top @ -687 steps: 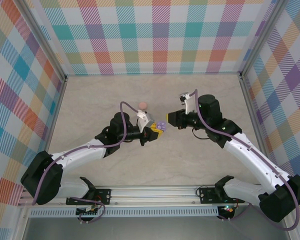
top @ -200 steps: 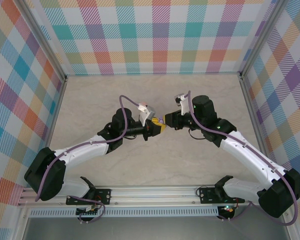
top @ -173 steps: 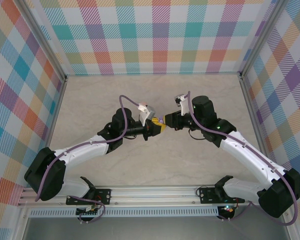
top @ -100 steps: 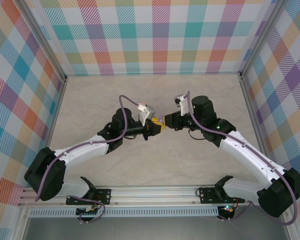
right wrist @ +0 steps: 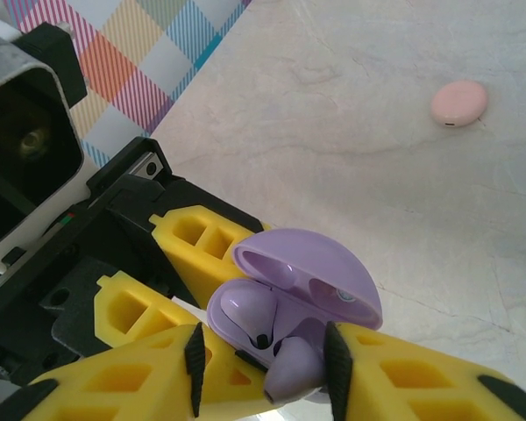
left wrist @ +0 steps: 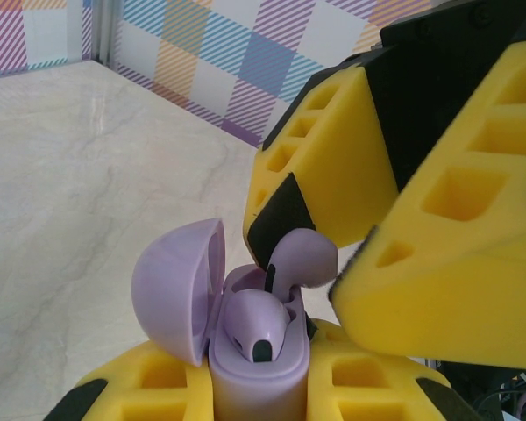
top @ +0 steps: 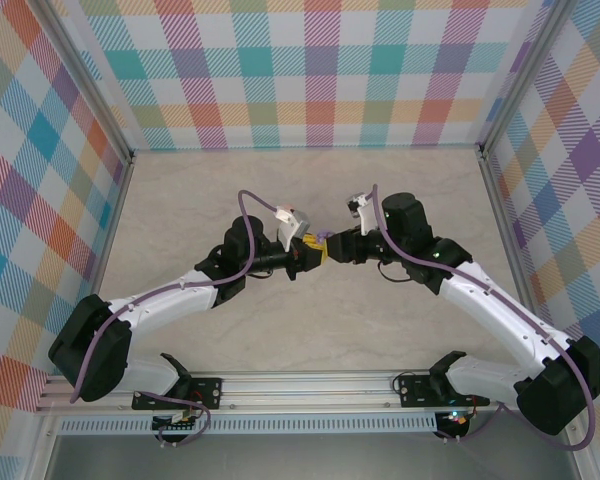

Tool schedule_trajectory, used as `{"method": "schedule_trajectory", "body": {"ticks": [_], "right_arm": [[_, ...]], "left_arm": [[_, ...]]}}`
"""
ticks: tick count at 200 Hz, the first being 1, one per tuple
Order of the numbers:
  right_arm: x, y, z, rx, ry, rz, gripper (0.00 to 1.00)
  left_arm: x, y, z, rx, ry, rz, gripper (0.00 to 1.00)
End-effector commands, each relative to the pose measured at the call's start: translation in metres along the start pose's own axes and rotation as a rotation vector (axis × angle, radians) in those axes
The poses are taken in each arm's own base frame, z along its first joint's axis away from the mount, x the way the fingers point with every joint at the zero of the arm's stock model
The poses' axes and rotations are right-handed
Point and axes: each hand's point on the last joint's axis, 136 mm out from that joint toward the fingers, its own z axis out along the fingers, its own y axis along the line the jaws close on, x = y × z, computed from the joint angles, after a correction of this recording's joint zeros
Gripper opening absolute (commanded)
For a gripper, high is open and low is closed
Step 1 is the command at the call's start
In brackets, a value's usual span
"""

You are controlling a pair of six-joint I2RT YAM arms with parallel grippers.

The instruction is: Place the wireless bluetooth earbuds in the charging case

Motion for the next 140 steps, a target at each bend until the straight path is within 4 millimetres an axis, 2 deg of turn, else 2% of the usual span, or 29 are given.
{"method": "schedule_trajectory", "body": {"ticks": [1,54,140], "right_arm": [[-0.006,0.01,-0.009,-0.012,-0.01,-0.028,0.46],[-0.007,-0.002,-0.014,0.07,-0.023,-0.028,0.52],[-0.008,-0.018,-0.029,0.187,-0.06,-0.019,0.51]], "left_arm": [[-0.023,-0.013,0.001,0.03,-0.05,0.05,0.0],[-0.023,-0.012,0.0,0.019,-0.05,0.061,0.0],[-0.021,-0.013,-0.004,0.007,-0.042,0.077,0.0]]}}
